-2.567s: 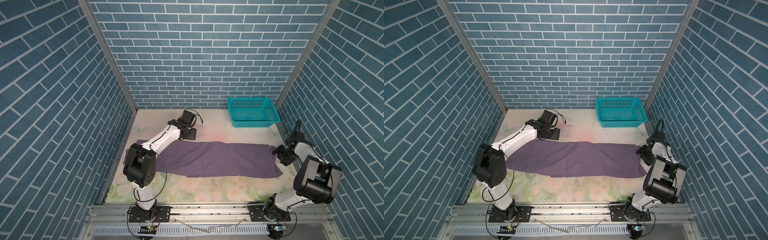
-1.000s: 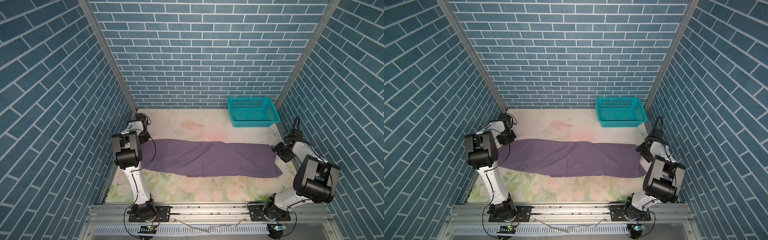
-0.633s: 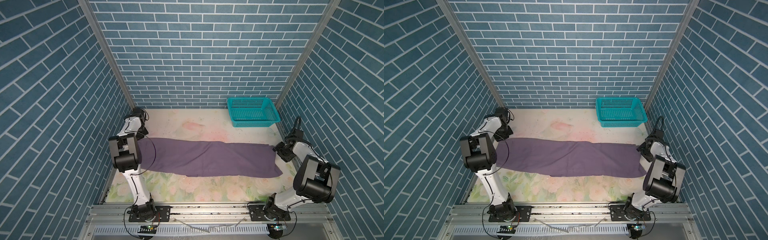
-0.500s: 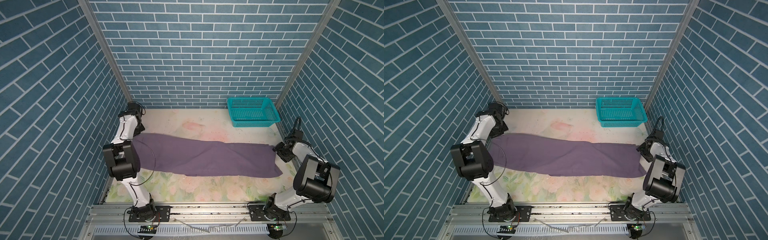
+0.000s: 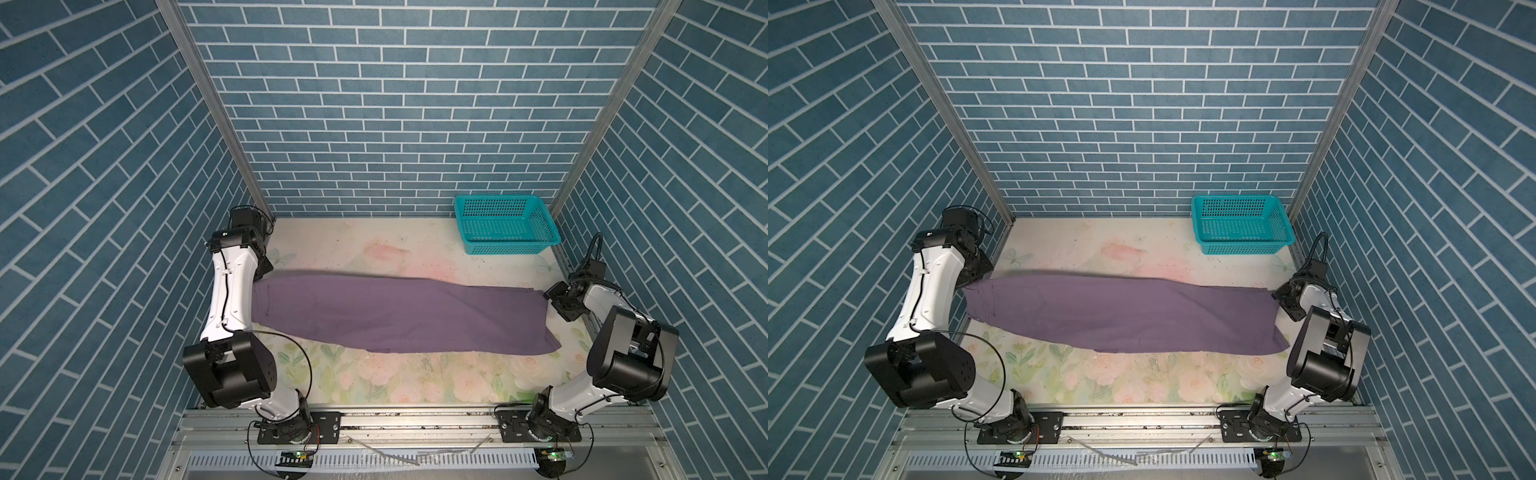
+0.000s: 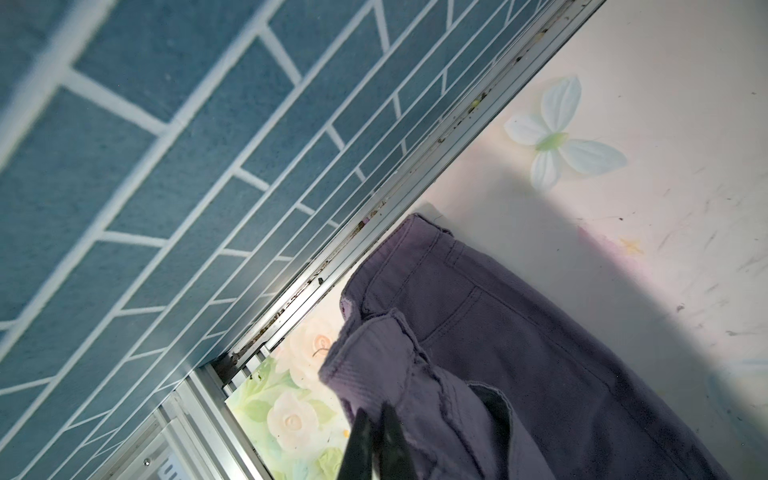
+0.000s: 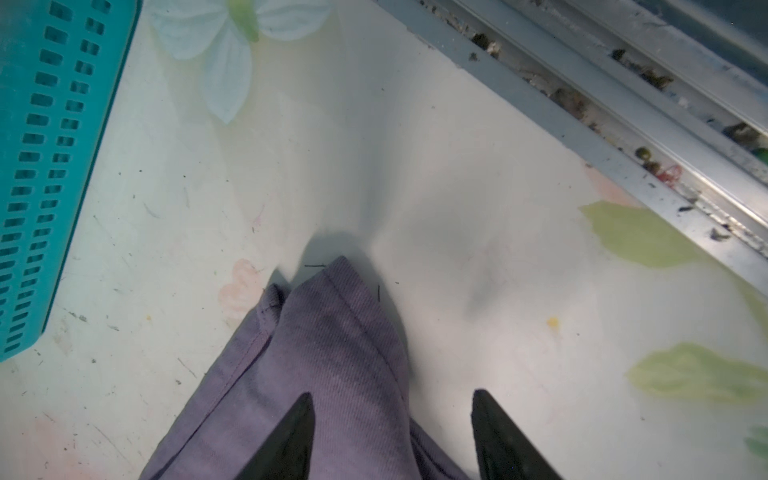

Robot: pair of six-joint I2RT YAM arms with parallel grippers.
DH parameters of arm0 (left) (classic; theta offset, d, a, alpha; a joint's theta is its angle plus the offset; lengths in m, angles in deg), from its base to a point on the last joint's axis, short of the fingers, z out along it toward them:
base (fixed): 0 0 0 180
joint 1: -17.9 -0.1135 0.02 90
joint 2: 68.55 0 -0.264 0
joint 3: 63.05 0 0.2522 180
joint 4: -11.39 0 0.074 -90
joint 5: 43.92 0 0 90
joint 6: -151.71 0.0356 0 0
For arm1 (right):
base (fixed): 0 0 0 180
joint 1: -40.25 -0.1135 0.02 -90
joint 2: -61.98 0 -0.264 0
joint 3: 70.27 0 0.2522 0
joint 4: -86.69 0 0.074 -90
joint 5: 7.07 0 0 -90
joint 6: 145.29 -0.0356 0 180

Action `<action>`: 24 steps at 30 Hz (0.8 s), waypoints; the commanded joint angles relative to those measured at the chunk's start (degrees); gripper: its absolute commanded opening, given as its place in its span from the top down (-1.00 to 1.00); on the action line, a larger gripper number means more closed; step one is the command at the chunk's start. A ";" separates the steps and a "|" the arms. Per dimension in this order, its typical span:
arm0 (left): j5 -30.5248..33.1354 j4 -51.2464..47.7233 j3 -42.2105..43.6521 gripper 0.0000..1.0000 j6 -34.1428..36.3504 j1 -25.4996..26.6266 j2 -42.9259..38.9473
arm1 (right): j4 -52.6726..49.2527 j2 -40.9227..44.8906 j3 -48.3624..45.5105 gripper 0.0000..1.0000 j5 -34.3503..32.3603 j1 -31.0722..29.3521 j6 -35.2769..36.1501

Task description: Fold and stack the trousers

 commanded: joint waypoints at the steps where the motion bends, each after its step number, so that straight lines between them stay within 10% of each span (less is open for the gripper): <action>1: 3.07 -1.06 0.90 1.00 1.08 -1.35 1.87 | 0.30 -0.84 -1.55 -0.22 1.16 0.23 -1.50; 24: 7.78 3.25 -11.49 1.00 6.62 -5.10 34.31 | 0.13 -0.59 -1.33 -0.08 -2.55 0.15 -0.58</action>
